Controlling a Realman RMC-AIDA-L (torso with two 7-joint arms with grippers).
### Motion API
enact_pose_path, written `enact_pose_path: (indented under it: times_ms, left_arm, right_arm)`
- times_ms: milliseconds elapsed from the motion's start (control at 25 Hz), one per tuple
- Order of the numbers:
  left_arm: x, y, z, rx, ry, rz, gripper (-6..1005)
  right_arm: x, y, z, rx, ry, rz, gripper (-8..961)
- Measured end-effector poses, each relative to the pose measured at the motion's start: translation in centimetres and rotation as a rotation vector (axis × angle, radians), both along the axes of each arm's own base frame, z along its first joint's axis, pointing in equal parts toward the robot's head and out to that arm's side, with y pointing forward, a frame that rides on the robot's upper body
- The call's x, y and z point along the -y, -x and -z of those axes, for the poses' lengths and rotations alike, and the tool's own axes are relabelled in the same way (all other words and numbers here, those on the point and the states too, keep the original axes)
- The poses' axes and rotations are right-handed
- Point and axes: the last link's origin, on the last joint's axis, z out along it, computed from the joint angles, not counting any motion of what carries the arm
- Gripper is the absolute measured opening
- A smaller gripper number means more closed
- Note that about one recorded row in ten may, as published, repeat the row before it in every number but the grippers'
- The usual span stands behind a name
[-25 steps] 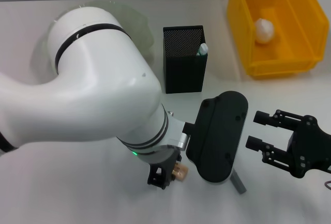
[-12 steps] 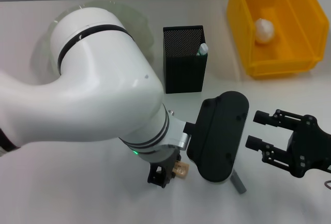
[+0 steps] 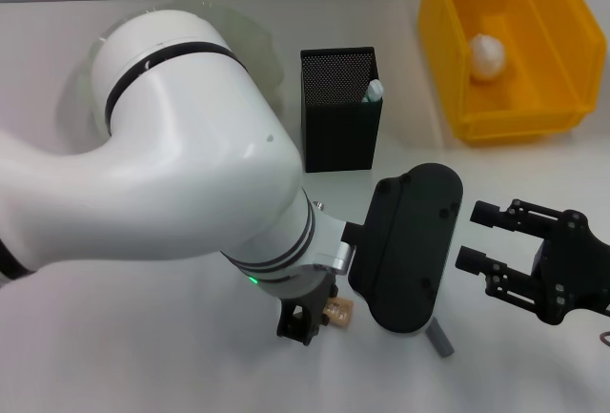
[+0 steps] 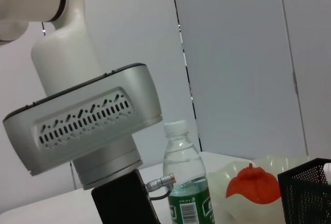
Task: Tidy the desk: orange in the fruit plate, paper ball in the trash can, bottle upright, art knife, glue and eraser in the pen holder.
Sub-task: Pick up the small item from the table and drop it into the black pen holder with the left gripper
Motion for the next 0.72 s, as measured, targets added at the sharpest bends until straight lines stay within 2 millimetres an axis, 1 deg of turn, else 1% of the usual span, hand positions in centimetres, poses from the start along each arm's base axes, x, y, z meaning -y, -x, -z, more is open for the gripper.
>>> enact_pose_path:
  times_ms: [200, 360, 480, 720]
  left_arm:
    - [0.0, -0.1, -0.1, 0.009, -0.004, 0.000, 264]
    - [-0.1, -0.9, -0.5, 0.048, -0.024, 0.004, 265]
    - [-0.3, -1.6, -1.3, 0.105, -0.061, -0.004, 265]
    - [-1.0, -3.0, -3.9, 0.273, -0.145, -0.045, 265]
  right_arm:
    - [0.0, 0.0, 0.0, -0.002, 0.002, 0.003, 570]
    - [0.1, -0.3, -0.4, -0.016, -0.026, 0.024, 570]
    - [0.4, -0.6, -1.0, -0.038, -0.074, 0.049, 570]
    - [0.6, -0.8, -1.4, -0.053, -0.096, 0.058, 570]
